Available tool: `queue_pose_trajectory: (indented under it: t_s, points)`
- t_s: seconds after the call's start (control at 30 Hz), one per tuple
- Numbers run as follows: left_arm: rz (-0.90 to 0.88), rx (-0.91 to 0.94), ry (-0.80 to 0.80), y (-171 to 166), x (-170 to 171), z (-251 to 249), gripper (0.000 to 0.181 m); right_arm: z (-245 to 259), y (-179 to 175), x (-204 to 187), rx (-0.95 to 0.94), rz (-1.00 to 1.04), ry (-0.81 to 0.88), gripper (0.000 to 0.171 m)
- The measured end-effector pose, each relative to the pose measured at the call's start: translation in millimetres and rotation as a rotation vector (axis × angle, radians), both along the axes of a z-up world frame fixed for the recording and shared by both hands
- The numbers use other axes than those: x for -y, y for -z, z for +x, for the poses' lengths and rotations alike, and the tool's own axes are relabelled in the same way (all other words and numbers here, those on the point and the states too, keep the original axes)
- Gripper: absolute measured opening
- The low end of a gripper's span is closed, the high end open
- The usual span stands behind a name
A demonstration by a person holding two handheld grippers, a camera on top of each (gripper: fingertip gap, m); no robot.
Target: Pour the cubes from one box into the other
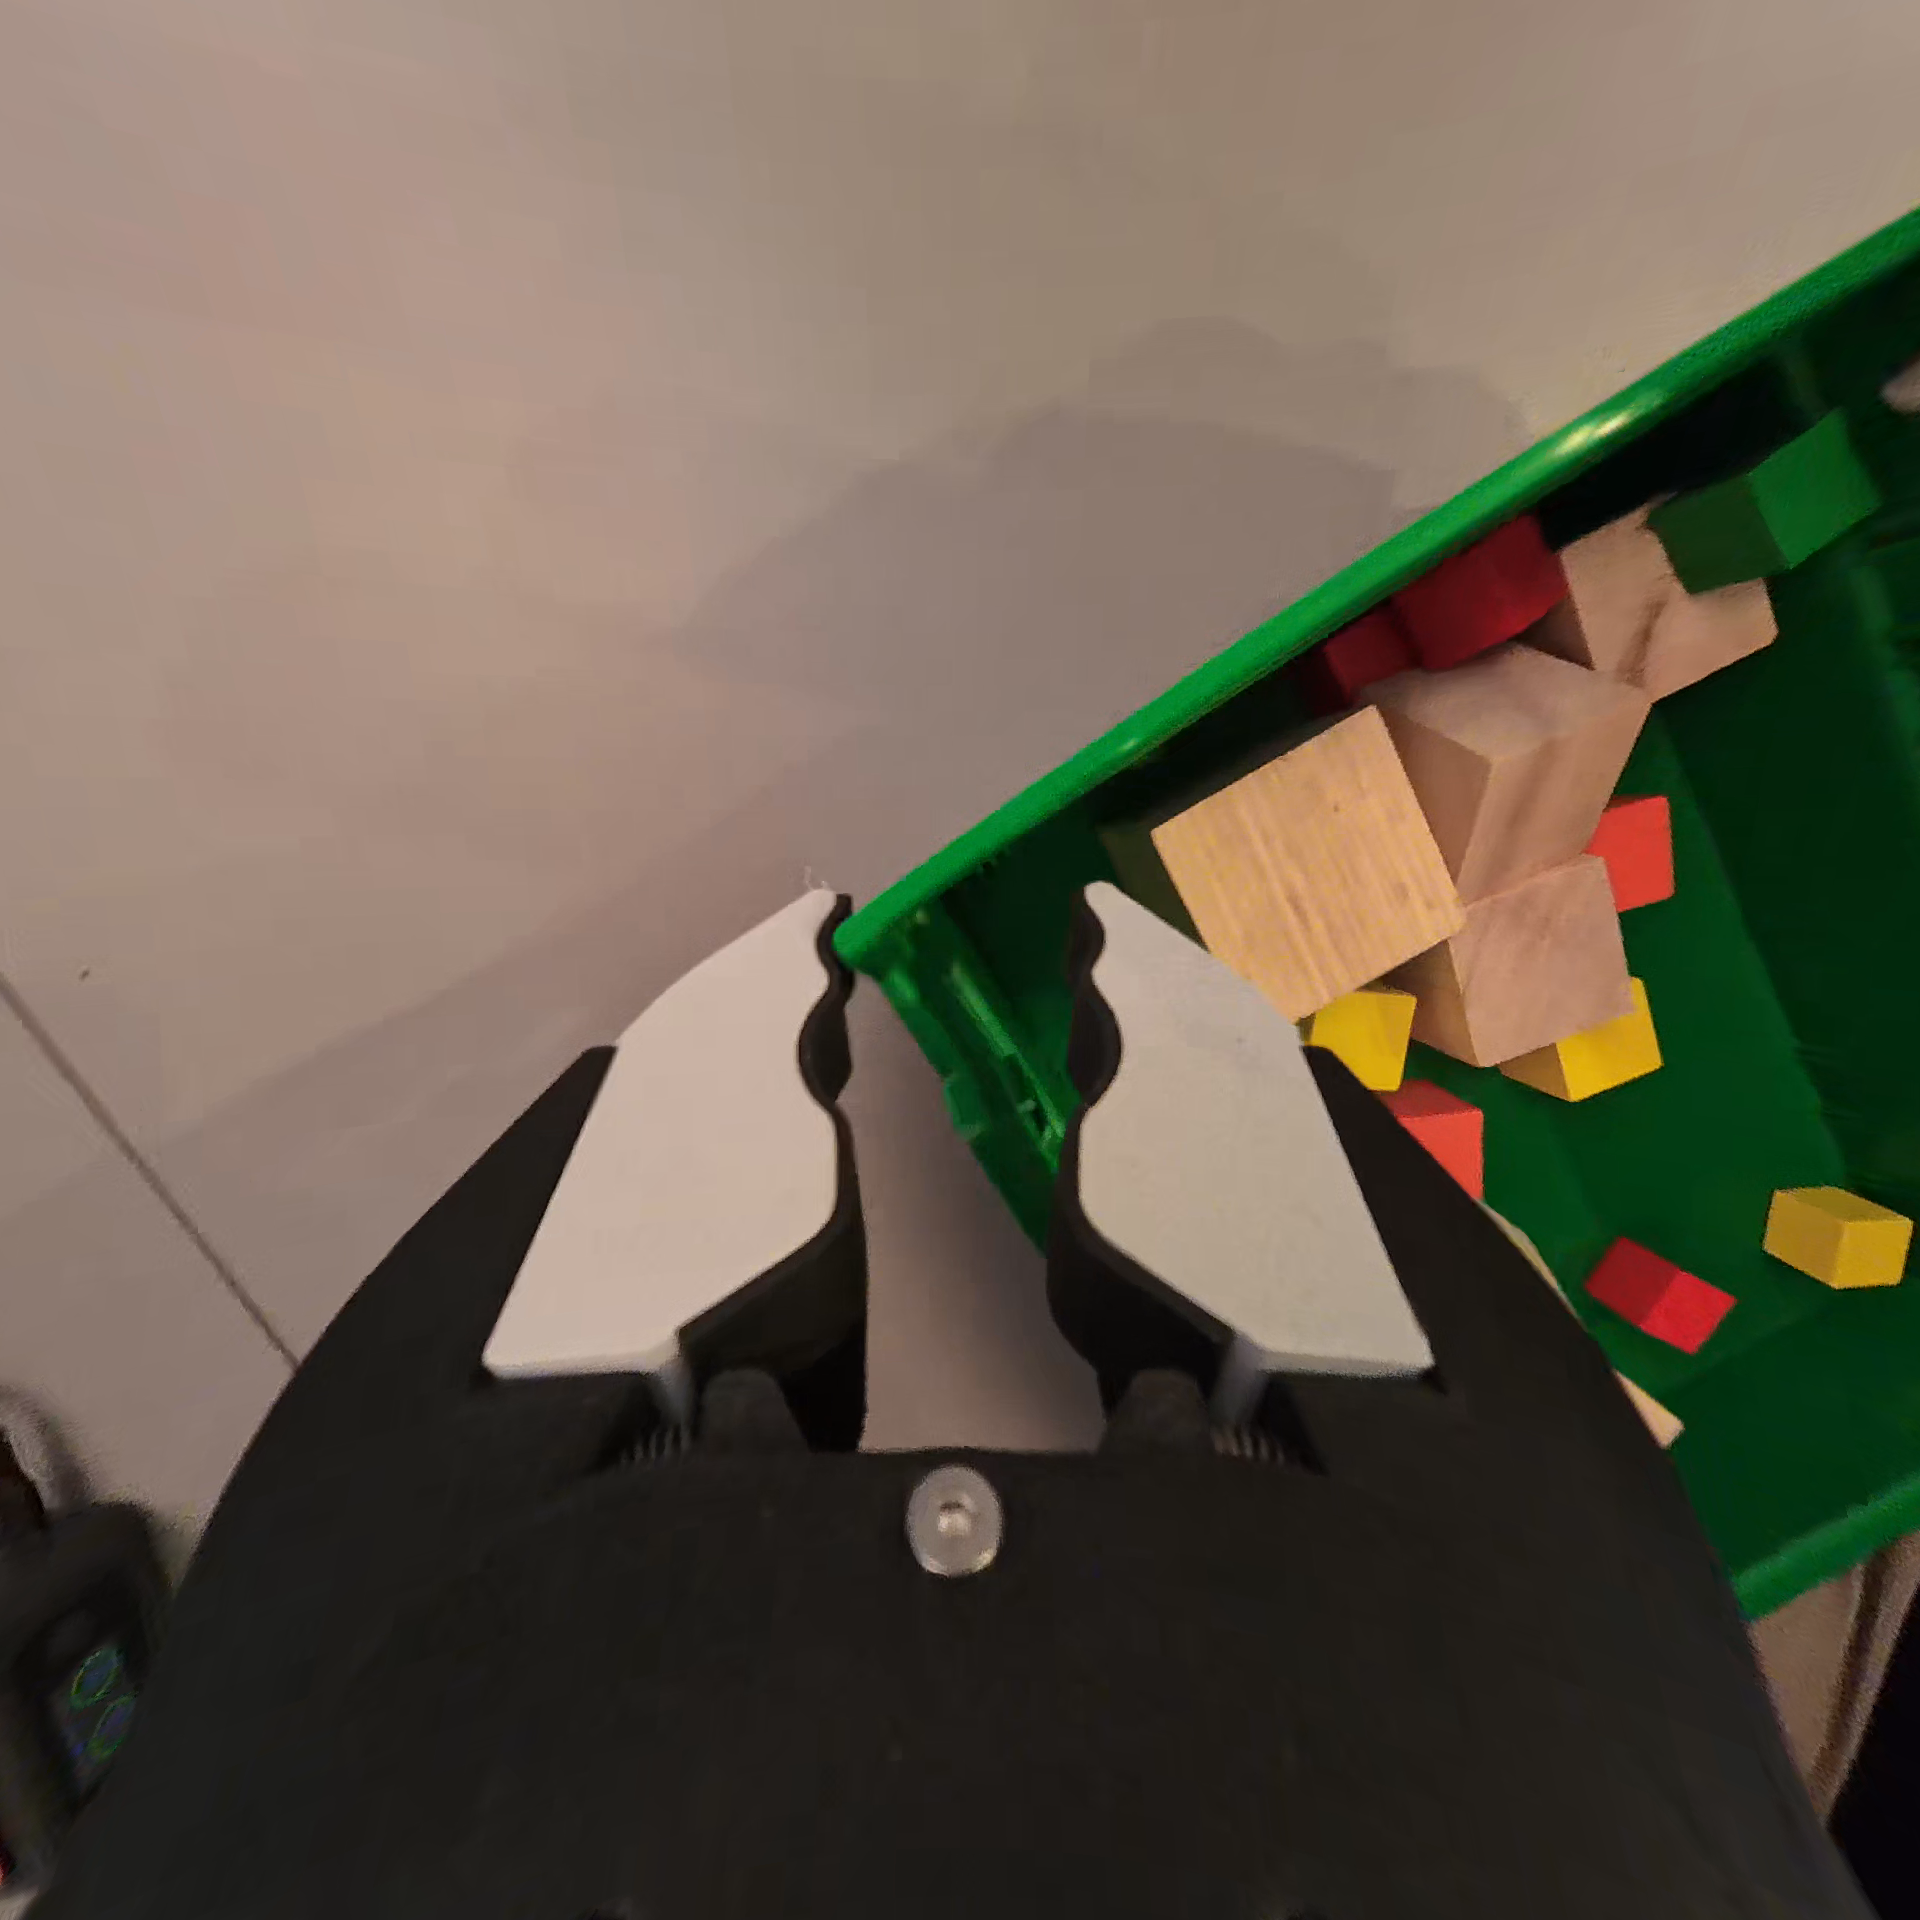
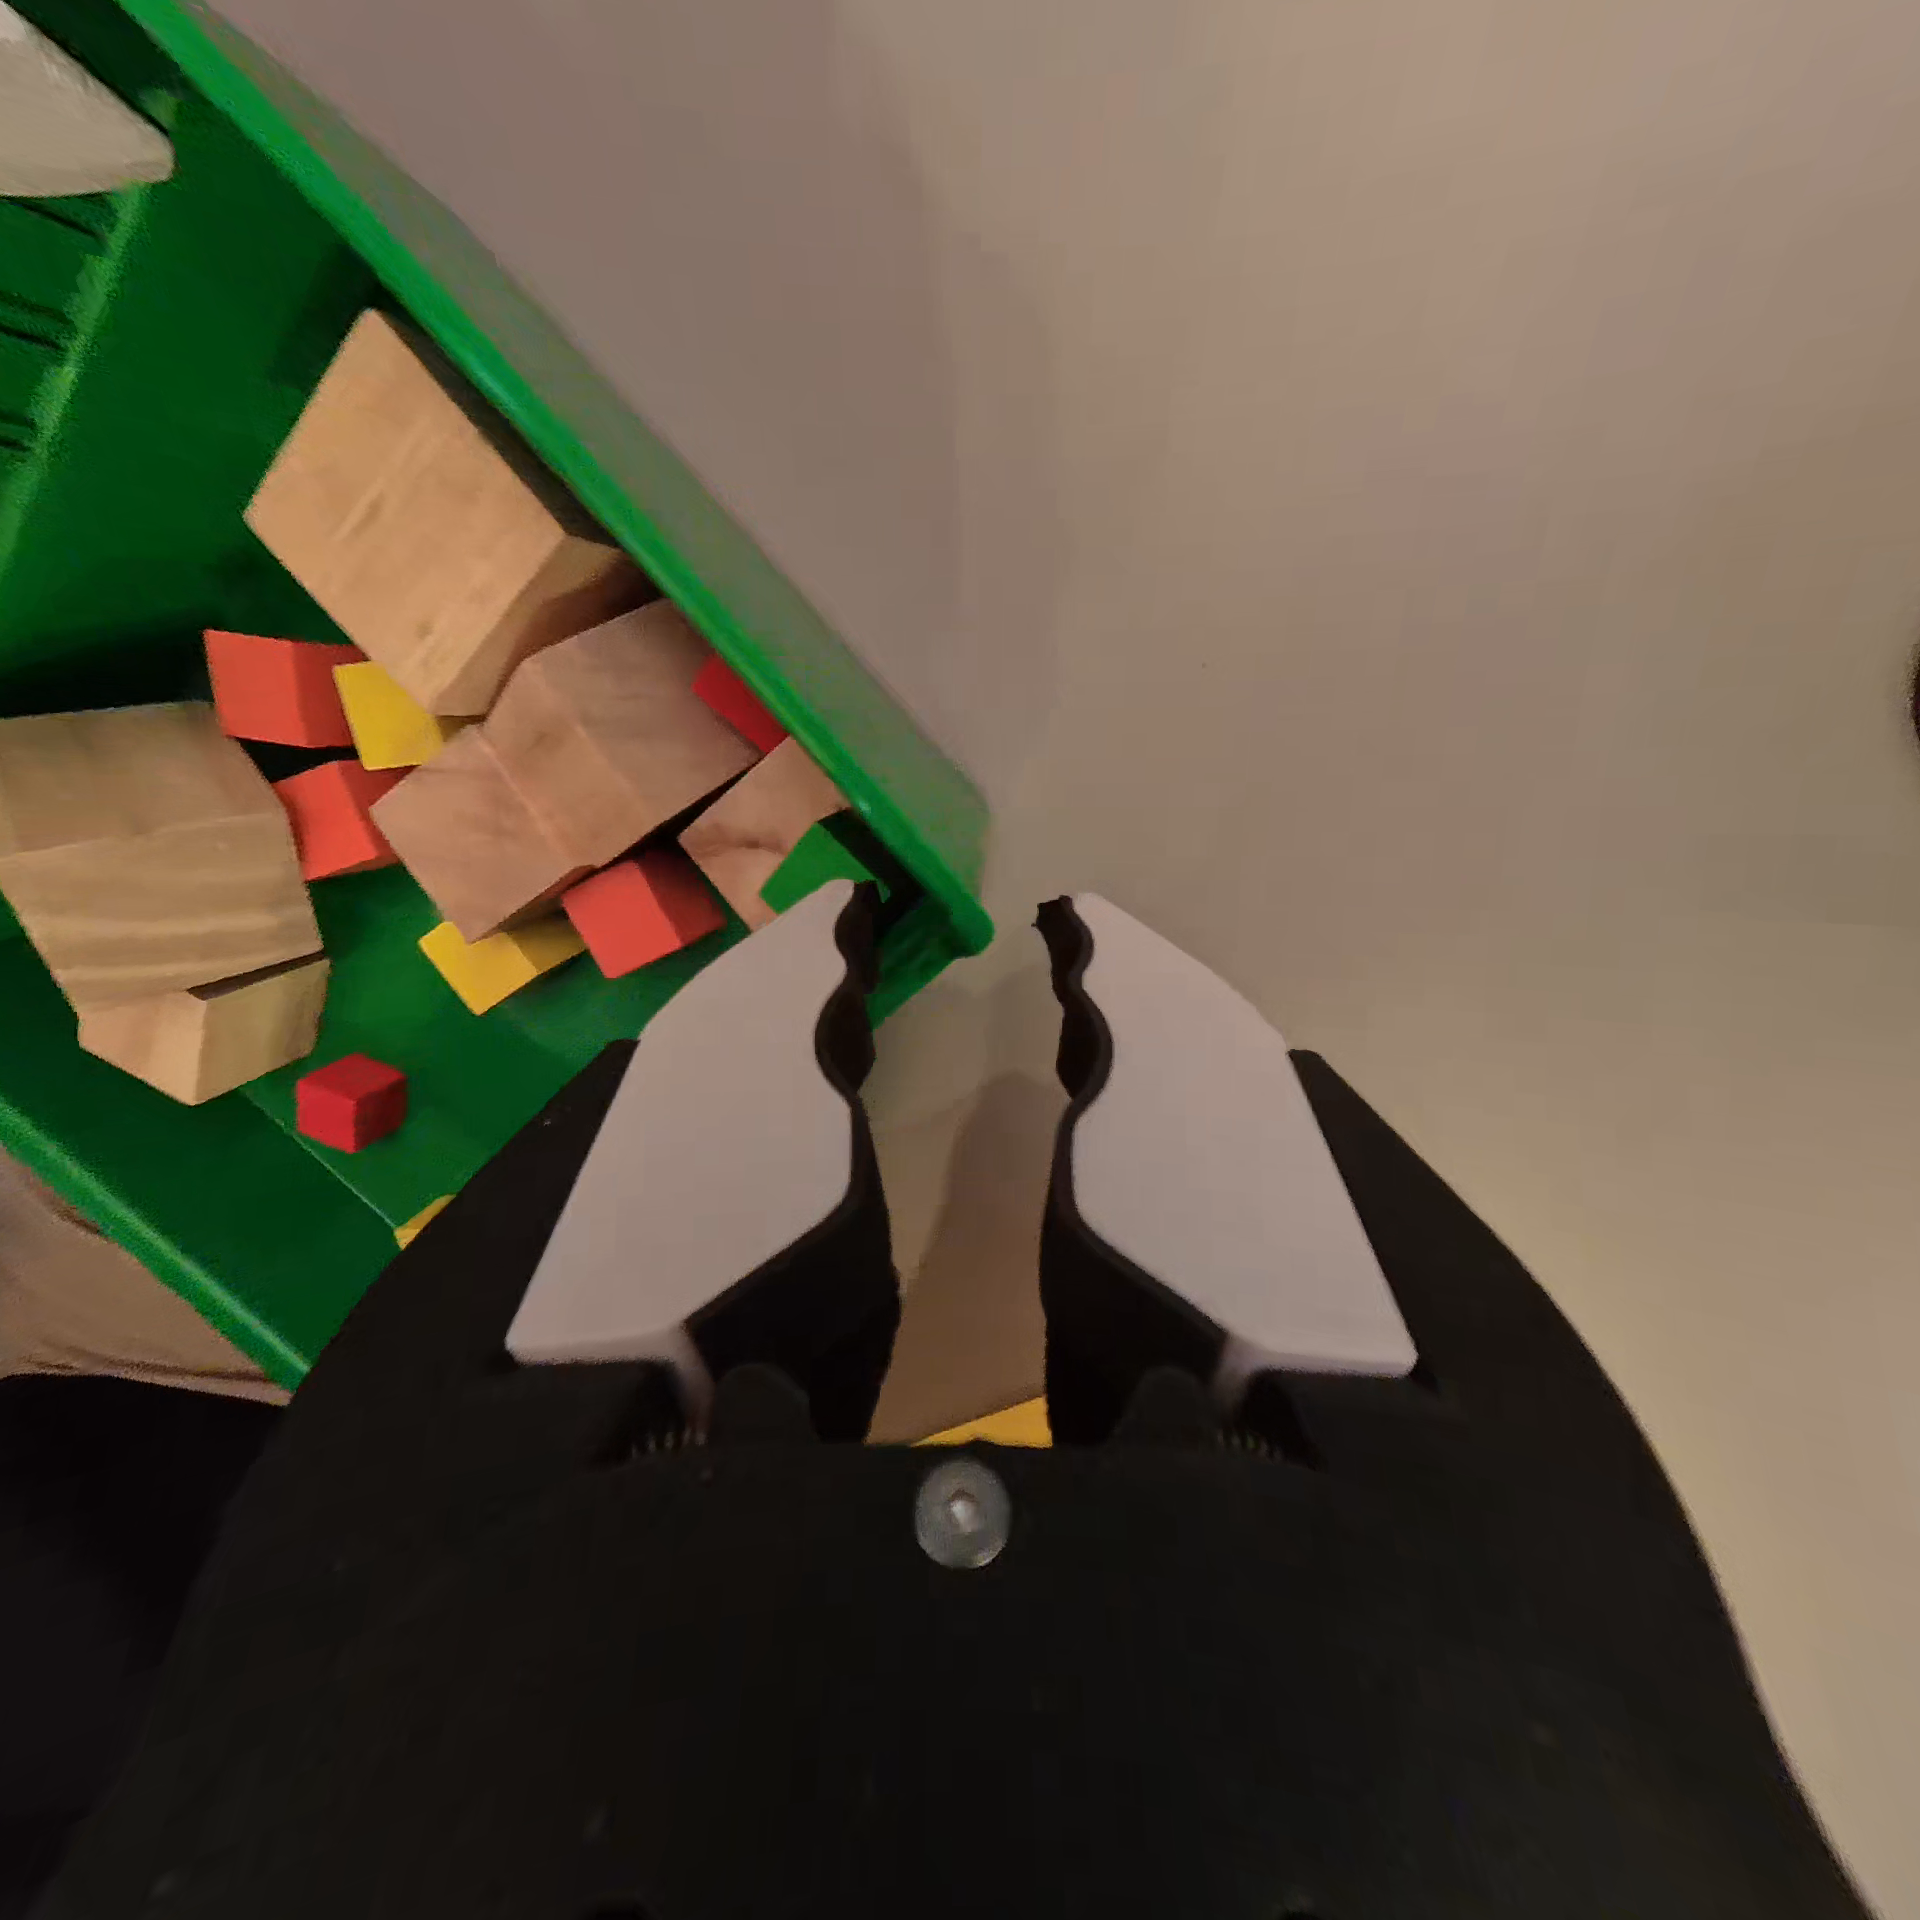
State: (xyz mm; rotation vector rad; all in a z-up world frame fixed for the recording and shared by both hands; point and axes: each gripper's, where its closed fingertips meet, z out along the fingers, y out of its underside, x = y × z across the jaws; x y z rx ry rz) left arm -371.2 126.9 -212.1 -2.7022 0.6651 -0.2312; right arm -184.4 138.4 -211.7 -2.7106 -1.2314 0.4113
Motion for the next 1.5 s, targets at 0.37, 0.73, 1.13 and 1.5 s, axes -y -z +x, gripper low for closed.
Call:
queue_pose_trajectory:
  t_s: [0.37, 0.73, 1.13, 1.5]
  points:
    - [-0.003, 0.029, -0.027, 2.0, -21.7, 2.2, 0.017, -4.5, 11.1, 2.8, -0.013, -0.076, -0.029, 0.007]
    - [-0.008, -0.036, 0.043, -13.4, -36.1, 17.0, 0.011, 11.7, 1.8, 6.7, -0.058, -0.113, -0.020, 0.009]
    - [0.022, -0.066, 0.109, -70.5, -70.2, 54.8, 0.010, 46.8, -48.7, -18.6, -0.123, -0.067, 0.029, 0.011]
    - [0.136, -0.056, 0.185, -148.4, -106.0, 129.0, 0.010, 117.4, -122.2, -44.4, -0.165, 0.018, 0.108, 0.013]
